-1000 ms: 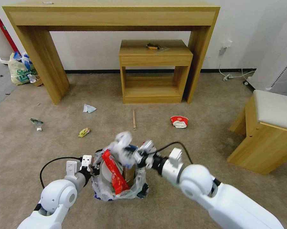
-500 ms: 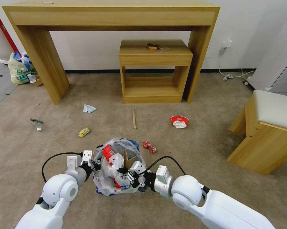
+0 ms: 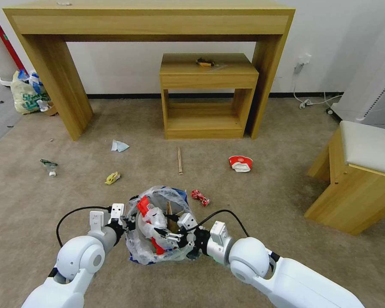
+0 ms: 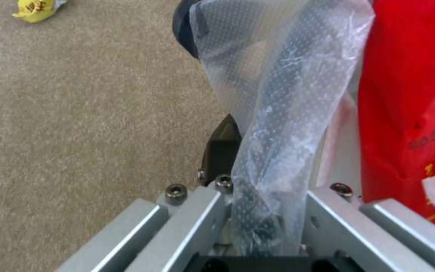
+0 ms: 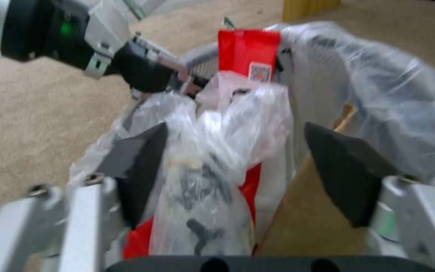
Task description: Pick up the trash bin and place the garbage on the floor into it.
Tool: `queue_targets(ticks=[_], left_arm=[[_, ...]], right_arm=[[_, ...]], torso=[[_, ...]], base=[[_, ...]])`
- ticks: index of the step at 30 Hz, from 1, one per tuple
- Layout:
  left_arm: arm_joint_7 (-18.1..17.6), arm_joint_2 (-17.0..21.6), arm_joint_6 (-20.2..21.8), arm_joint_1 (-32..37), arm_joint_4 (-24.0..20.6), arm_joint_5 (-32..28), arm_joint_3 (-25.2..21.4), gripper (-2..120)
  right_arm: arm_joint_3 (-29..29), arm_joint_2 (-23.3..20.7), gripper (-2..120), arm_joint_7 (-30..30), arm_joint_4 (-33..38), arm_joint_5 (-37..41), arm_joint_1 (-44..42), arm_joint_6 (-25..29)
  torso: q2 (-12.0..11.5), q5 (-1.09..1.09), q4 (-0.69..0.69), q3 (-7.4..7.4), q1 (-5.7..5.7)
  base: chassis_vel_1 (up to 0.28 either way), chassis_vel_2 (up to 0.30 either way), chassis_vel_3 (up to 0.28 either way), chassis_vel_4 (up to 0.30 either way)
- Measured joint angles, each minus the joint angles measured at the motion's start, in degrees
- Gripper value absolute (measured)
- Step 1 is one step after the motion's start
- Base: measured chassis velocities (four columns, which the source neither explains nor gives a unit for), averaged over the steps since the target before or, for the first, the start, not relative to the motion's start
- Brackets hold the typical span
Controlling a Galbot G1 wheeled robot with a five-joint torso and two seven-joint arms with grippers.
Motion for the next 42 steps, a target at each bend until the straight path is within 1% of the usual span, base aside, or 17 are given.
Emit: queue_targets(ticks=[2, 4, 7, 11, 12, 14, 20, 22, 24, 26, 30, 32, 34, 36, 37, 39, 42], left_arm=[[0.03, 0.01, 0.00, 0.09, -0.03, -0.07, -0.16, 0], [0.09, 0.01, 0.00, 0.21, 0.00, -0.08, -0.53, 0], [0.19, -0.01, 0.00, 0.53, 0.05, -0.04, -0.90, 0], [0.57, -0.09, -0.01, 1.50, 0.07, 0.29, -1.80, 0], [0.57, -0.09, -0.01, 1.50, 0.07, 0.29, -1.80, 0], [1.22, -0.33, -0.01, 2.69, -0.13, 0.93, -3.06, 0], [1.93, -0.51, -0.01, 4.21, -0.85, 1.57, -4.63, 0], [2.09, -0.49, -0.01, 5.27, -1.58, 1.60, -5.60, 0], [2.11, -0.47, -0.01, 5.52, -1.71, 1.61, -5.88, 0], [2.10, -0.46, 0.00, 6.39, -2.10, 1.66, -6.83, 0], [2.11, -0.51, -0.01, 6.86, -2.46, 1.66, -7.38, 0], [2.10, -0.71, -0.01, 7.57, -3.02, 1.70, -8.09, 0], [2.10, -0.75, -0.01, 7.65, -3.08, 1.71, -8.15, 0], [2.06, -1.12, -0.01, 8.19, -3.64, 1.83, -8.51, 0], [2.06, -1.12, -0.01, 8.19, -3.64, 1.83, -8.51, 0], [2.05, -1.28, -0.01, 8.43, -3.95, 1.87, -8.52, 0], [2.03, -1.27, -0.01, 8.39, -3.97, 1.89, -8.45, 0]], right_arm=[[0.59, -0.05, 82, 0.43, 0.81, 0.16, -0.38, 0.00], [1.85, -0.10, 94, 1.35, 2.42, 0.65, -0.69, -0.07], [3.82, -0.08, 99, 2.12, 3.84, 1.20, -0.96, -0.33], [9.07, 0.08, 100, 3.58, 4.68, 2.15, -2.03, -1.13], [9.07, 0.08, 100, 3.58, 4.68, 2.15, -2.03, -1.13], [14.24, 0.09, 100, 4.11, 2.24, 2.88, -2.53, -1.20], [17.93, 0.13, 100, 4.36, -5.01, 4.16, -1.62, -0.02], [18.73, 0.33, 100, 4.90, -8.26, 8.21, -1.18, -0.69], [18.84, 0.43, 100, 5.00, -8.96, 8.89, -1.09, -0.87], [19.48, 1.16, 100, 5.29, -12.24, 9.01, -0.87, -0.57], [20.28, 1.66, 100, 6.09, -13.41, 8.47, -1.23, 0.14], [23.58, 2.59, 100, 7.01, -13.36, 7.38, -3.67, 0.68], [24.12, 2.71, 100, 7.00, -13.23, 6.97, -4.08, 0.73], [28.86, 3.60, 100, 6.04, -12.16, 3.21, -7.15, 1.02], [28.86, 3.60, 100, 6.04, -12.16, 3.21, -7.15, 1.02], [33.33, 4.62, 100, 5.32, -10.74, 1.22, -10.07, 1.41], [35.66, 5.04, 100, 4.86, -9.89, 0.21, -11.71, 1.86]], torso=[[0.00, 0.00, 0.00, 0.00, 0.00], [0.00, 0.00, 0.00, 0.00, 0.00], [0.00, 0.00, 0.01, 0.00, 0.00], [0.00, 0.00, 0.00, 0.00, 0.00], [0.00, 0.00, 0.00, 0.00, 0.00], [0.00, 0.00, -0.01, 0.00, 0.00], [0.00, 0.00, 0.00, 0.00, 0.00], [0.00, 0.01, 0.00, 0.00, 0.00], [0.00, 0.00, 0.00, 0.00, 0.00], [0.00, 0.01, 0.01, 0.00, 0.00], [0.00, 0.01, 0.02, 0.00, 0.00], [0.00, 0.00, 0.01, 0.00, 0.00], [0.00, 0.00, 0.00, 0.00, 0.00], [0.00, 0.00, 0.00, 0.00, 0.00], [0.00, 0.00, 0.00, 0.00, 0.00], [0.00, 0.00, 0.00, 0.00, -0.01], [0.00, 0.00, 0.00, 0.00, -0.01]], base=[[0.000, 0.000, 0.000, 0.000], [0.000, 0.000, 0.000, 0.000], [0.000, 0.000, 0.000, 0.000], [0.000, 0.000, 0.000, 0.000], [0.000, 0.000, 0.000, 0.000], [0.000, 0.000, 0.000, 0.000], [0.000, 0.000, 0.000, 0.000], [0.000, 0.000, 0.000, 0.000], [0.000, 0.000, 0.000, 0.000], [0.000, 0.000, 0.000, 0.000], [0.000, 0.000, 0.000, 0.000], [0.000, 0.000, 0.000, 0.000], [0.000, 0.000, 0.000, 0.000], [0.000, 0.000, 0.000, 0.000], [0.000, 0.000, 0.000, 0.000], [0.000, 0.000, 0.000, 0.000], [0.000, 0.000, 0.000, 0.000]])
